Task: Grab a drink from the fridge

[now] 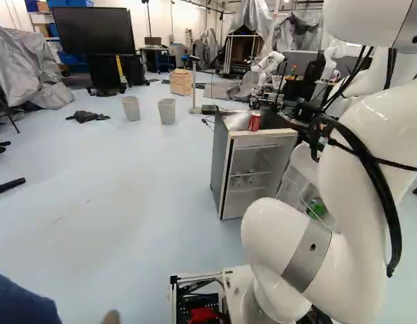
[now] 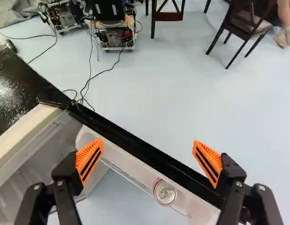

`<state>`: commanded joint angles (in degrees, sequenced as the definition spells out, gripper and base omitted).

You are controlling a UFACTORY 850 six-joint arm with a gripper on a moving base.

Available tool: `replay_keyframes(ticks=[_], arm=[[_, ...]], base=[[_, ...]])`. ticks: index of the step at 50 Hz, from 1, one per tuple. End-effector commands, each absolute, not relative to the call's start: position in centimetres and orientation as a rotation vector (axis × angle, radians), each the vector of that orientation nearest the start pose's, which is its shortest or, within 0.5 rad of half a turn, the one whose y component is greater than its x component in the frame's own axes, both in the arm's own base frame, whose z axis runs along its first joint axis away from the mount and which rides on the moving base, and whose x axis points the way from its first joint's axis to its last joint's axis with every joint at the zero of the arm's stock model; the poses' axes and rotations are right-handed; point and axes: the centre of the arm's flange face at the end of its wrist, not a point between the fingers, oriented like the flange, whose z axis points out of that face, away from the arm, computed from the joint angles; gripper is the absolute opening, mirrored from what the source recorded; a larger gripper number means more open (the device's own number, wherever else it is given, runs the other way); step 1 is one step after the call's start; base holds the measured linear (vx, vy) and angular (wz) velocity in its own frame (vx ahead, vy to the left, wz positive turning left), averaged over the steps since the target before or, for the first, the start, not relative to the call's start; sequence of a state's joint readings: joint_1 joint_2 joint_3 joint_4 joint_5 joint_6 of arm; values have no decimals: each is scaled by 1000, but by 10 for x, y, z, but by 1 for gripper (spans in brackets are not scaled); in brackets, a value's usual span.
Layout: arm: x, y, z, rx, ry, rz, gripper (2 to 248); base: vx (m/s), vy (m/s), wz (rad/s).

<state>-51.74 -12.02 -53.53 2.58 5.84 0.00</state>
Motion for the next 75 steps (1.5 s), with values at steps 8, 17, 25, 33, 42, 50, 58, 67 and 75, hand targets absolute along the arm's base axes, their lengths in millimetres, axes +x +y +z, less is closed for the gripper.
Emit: replay_keyframes(ticks=[8, 17, 25, 33, 42, 50, 58, 67, 75], arm=[[344, -440, 463, -2786, 1590, -1281, 247], [354, -456, 461, -2678, 1708, -1270, 247], [363, -469, 458, -2578, 1803, -1243, 247], [369, -481, 455, -2498, 1871, -1202, 247], [366, -496, 453, -2462, 1913, -1182, 247], [359, -509, 452, -2443, 1947, -1185, 247], [349, -521, 452, -2427, 1981, -1188, 247], [334, -529, 451, -2432, 2002, -1174, 247], [321, -533, 450, -2447, 2010, -1135, 247]], base=[[0, 0, 0], [0, 0, 0], [0, 0, 0], [0, 0, 0], [0, 0, 0], [0, 0, 0], [0, 0, 0], [0, 0, 0], [0, 0, 0]])
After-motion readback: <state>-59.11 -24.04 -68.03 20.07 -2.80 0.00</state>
